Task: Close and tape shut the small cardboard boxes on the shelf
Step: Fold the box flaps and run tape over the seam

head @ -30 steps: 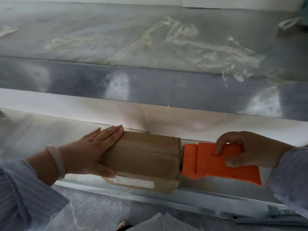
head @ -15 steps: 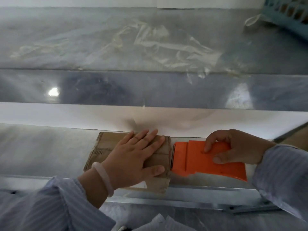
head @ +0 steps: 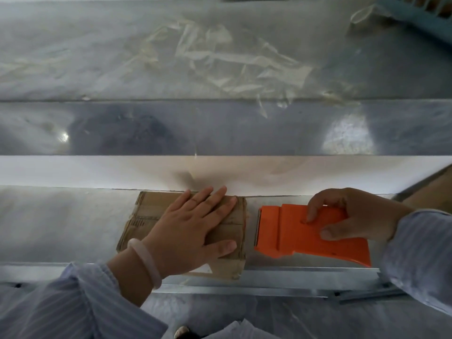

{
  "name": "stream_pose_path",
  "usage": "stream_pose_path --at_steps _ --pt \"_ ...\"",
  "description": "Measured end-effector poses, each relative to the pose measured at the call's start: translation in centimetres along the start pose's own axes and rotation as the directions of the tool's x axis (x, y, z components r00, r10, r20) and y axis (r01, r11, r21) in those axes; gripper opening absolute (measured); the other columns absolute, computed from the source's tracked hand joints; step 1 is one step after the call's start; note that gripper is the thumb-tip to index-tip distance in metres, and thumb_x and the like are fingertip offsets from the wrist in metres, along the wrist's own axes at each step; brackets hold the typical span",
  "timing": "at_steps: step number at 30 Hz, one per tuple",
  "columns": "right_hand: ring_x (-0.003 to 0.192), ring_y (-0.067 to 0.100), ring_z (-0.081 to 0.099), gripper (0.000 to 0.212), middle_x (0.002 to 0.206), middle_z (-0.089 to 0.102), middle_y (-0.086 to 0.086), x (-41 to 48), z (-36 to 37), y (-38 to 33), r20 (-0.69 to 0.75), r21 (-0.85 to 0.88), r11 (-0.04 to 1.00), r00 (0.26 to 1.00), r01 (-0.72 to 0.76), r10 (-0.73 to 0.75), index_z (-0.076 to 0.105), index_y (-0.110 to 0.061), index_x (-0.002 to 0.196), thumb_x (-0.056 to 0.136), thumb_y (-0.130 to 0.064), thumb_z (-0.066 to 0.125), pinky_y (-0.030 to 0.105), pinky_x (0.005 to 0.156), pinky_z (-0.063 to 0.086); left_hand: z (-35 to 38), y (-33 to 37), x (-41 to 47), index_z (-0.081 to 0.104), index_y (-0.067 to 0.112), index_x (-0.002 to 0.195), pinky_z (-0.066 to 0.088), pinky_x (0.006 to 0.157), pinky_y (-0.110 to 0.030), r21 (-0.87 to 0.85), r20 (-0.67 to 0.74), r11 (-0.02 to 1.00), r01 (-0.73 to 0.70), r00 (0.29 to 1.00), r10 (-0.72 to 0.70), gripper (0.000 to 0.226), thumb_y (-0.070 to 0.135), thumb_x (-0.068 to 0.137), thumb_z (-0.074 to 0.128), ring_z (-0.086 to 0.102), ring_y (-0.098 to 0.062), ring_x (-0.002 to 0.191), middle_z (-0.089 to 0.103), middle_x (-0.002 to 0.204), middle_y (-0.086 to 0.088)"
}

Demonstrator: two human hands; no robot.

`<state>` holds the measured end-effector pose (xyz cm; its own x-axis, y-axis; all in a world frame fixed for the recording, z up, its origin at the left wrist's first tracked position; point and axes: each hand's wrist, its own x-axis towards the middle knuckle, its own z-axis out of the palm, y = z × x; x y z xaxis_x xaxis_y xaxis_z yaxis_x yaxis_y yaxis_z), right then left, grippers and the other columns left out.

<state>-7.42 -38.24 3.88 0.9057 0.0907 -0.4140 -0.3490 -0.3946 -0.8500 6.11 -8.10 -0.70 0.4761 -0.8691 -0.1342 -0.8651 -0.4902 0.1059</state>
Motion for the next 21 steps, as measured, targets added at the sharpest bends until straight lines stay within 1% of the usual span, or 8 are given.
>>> stream_pose_path --at_steps 2,5,6,9,13,16,18,21 --pt "0.088 0.018 0.073 0.060 0.100 0.073 -0.010 -0.1 0.0 0.1 -0.002 0.000 1.000 1.000 -0.001 0.001 0.071 -0.040 0.084 0.035 -0.070 0.087 0.030 0.070 0.059 0.1 0.0 0.0 -0.024 0.046 0.146 -0.018 0.119 -0.034 0.014 0.010 1.000 0.002 1.000 -0.002 0.078 0.081 0.079 -0.003 -0.027 -0.006 0.145 -0.031 0.154 0.018" --pt "0.087 0.014 0.073 0.033 0.098 0.073 -0.012 0.1 0.6 -0.3 -0.008 -0.021 0.999 0.999 -0.039 0.038 0.071 -0.042 0.083 0.055 -0.052 0.087 0.027 0.068 0.059 0.2 -0.1 0.0 -0.024 0.047 0.147 -0.019 0.118 -0.034 0.011 0.008 1.000 -0.003 1.000 0.003 0.078 0.082 0.079 -0.003 -0.026 -0.006 0.145 -0.030 0.155 0.018" --pt "0.085 0.012 0.073 0.027 0.096 0.073 -0.014 0.3 0.8 -0.5 -0.011 -0.039 0.998 0.998 -0.056 0.056 0.070 -0.044 0.081 0.058 -0.045 0.084 0.026 0.068 0.058 0.2 -0.2 0.0 -0.024 0.048 0.146 -0.018 0.118 -0.034 0.013 0.009 1.000 -0.005 1.000 0.005 0.079 0.082 0.078 -0.006 -0.027 -0.006 0.145 -0.031 0.155 0.018" --pt "0.082 0.009 0.072 0.024 0.093 0.073 -0.016 1.0 1.2 -1.2 -0.025 -0.069 0.994 0.996 -0.082 0.080 0.070 -0.045 0.081 0.061 -0.041 0.081 0.025 0.068 0.059 0.4 -0.3 0.0 -0.028 0.050 0.143 -0.018 0.119 -0.034 0.013 0.007 1.000 -0.007 1.000 0.007 0.078 0.085 0.075 -0.011 -0.027 -0.006 0.145 -0.031 0.155 0.018" --pt "0.081 0.011 0.072 0.020 0.091 0.073 -0.016 1.4 1.3 -1.5 -0.054 -0.091 0.990 0.994 -0.104 0.100 0.070 -0.046 0.080 0.077 -0.030 0.080 0.030 0.071 0.061 0.4 -0.3 0.1 -0.020 0.048 0.147 -0.017 0.117 -0.035 -0.019 -0.008 1.000 -0.016 1.000 0.016 0.081 0.085 0.076 -0.011 -0.022 -0.007 0.146 -0.025 0.157 0.017" --pt "0.082 0.016 0.073 0.019 0.092 0.074 -0.012 1.6 1.4 -1.4 -0.050 -0.053 0.990 0.990 -0.133 0.130 0.072 -0.043 0.079 0.078 -0.027 0.081 0.033 0.072 0.061 0.5 -0.4 0.0 -0.013 0.046 0.150 -0.015 0.118 -0.036 -0.023 -0.023 1.000 -0.016 1.000 0.015 0.084 0.086 0.076 -0.010 -0.019 -0.008 0.147 -0.021 0.158 0.016" --pt "0.082 0.017 0.074 0.015 0.092 0.075 -0.009 1.7 1.5 -1.4 -0.044 -0.029 0.988 0.988 -0.149 0.147 0.072 -0.043 0.080 0.071 -0.036 0.082 0.033 0.071 0.060 0.5 -0.3 0.1 -0.010 0.045 0.151 -0.013 0.119 -0.037 -0.029 -0.023 0.999 -0.014 1.000 0.013 0.085 0.086 0.077 -0.008 -0.017 -0.008 0.147 -0.019 0.159 0.016" --pt "0.083 0.019 0.074 0.021 0.093 0.075 -0.009 1.8 1.5 -1.5 -0.039 -0.012 0.987 0.986 -0.160 0.160 0.072 -0.043 0.083 0.063 -0.045 0.080 0.034 0.073 0.061 0.5 -0.4 0.1 -0.017 0.046 0.148 -0.015 0.118 -0.036 -0.014 -0.007 1.000 -0.013 1.000 0.013 0.083 0.086 0.076 -0.011 -0.021 -0.008 0.146 -0.024 0.157 0.016"
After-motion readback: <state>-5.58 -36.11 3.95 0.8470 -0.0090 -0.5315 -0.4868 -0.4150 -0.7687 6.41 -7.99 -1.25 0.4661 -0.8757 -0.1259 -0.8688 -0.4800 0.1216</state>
